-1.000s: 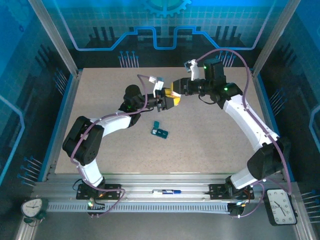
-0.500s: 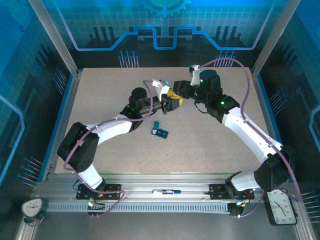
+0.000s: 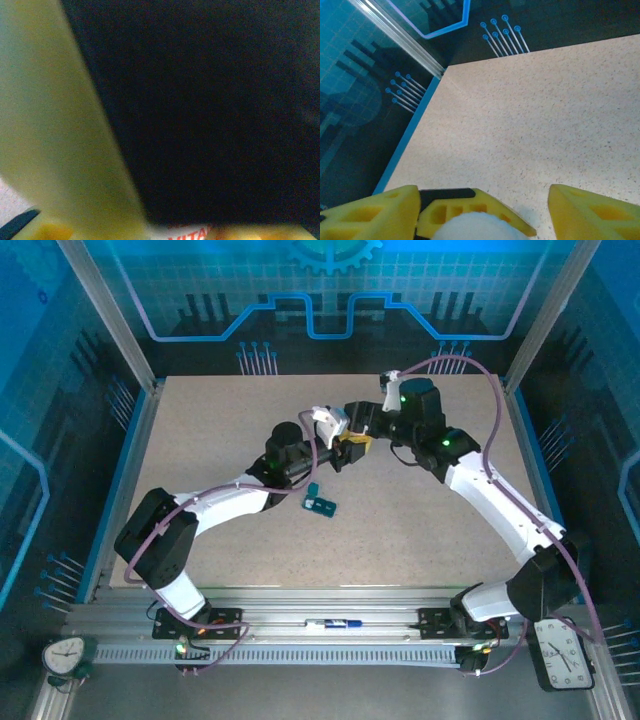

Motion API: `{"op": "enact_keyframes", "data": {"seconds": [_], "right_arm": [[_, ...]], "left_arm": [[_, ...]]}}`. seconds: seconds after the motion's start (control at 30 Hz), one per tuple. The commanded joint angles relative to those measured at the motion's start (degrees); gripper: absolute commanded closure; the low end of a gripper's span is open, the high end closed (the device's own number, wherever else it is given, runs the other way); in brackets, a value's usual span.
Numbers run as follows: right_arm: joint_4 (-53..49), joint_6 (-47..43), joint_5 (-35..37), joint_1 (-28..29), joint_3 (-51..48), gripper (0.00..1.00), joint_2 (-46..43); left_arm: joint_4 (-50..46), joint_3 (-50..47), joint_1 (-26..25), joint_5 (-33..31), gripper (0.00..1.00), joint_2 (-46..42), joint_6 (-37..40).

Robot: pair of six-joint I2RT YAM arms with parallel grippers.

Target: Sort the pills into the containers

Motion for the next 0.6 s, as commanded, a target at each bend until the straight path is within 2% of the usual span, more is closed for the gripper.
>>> {"op": "enact_keyframes", "data": {"seconds": [0.0, 0.1, 0.27, 0.4, 0.57], "right_arm": [[-1.29, -0.93, -6.26, -3.14, 0.5, 0.2, -4.92], [-1.12, -2.84, -10.6, -5.81, -0.04, 0.15, -6.74], [-2.57, -8.42, -18.96, -9.13, 2.2, 0.14, -6.44], [-8.6, -14.15, -21.53, -9.14, 7.6, 0.14, -2.55], [-10.01, -16.58, -23.17, -7.79, 10.84, 0.14, 0.62]], "left_arm": [[6.77, -1.24, 2.5, 5.86, 1.0, -1.26, -3.6], [9.15, -1.61, 4.68, 11.1, 1.0, -0.81, -6.77], [11.09, -0.28, 7.51, 21.4, 1.0, 0.22, -12.73], [11.15, 1.3, 8.59, 27.12, 1.0, 1.12, -16.36], [9.94, 3.5, 9.02, 31.22, 1.0, 2.21, -18.48]]}}
